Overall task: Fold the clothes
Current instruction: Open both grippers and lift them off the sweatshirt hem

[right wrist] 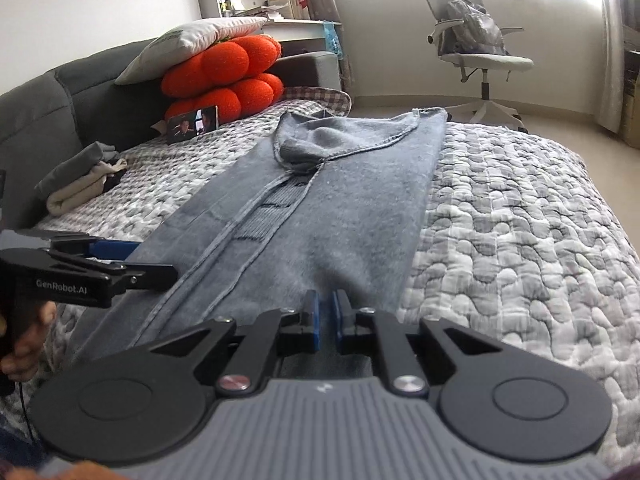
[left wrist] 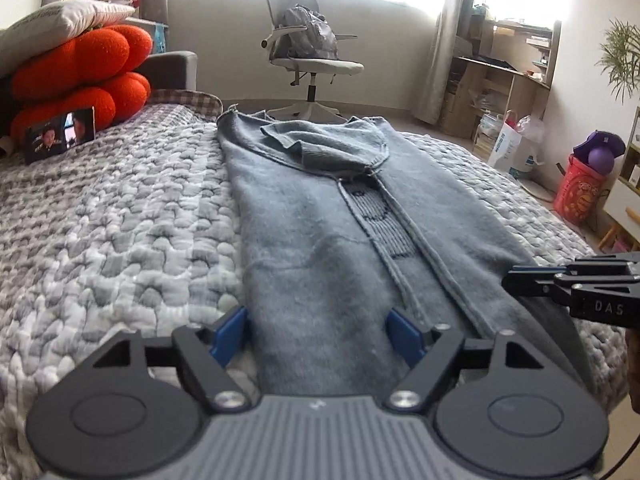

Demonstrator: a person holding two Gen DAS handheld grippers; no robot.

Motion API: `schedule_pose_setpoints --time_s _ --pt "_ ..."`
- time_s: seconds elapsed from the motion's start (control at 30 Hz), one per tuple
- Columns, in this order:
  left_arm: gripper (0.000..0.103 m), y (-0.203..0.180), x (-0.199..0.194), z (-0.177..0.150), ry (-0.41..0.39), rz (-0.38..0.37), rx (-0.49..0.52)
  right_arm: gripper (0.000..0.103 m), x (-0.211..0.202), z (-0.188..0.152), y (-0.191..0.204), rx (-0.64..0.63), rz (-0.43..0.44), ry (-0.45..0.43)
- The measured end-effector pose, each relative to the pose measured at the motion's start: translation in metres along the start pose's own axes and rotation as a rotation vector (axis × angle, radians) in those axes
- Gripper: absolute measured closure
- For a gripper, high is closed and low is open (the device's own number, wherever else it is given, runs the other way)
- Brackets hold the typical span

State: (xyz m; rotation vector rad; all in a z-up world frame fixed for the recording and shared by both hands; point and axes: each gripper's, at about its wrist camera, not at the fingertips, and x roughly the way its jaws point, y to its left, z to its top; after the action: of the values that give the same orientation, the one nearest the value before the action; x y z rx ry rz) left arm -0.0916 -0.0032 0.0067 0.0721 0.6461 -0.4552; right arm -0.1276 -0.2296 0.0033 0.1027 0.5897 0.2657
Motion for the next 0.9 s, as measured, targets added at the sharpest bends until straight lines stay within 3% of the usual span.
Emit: schedule_pose_setpoints --time_s 0.6,0.9 --pt "0.019 -0.002 0.017 0.017 0.020 0.054 0.010 0.091 0.015 0.004 -0.008 0.008 0.017 -0.036" --pt "0.018 -0.008 0.006 0.002 -0.004 0.079 0.017 0.090 0.002 -0.008 -0.003 0.014 0.017 -0.039"
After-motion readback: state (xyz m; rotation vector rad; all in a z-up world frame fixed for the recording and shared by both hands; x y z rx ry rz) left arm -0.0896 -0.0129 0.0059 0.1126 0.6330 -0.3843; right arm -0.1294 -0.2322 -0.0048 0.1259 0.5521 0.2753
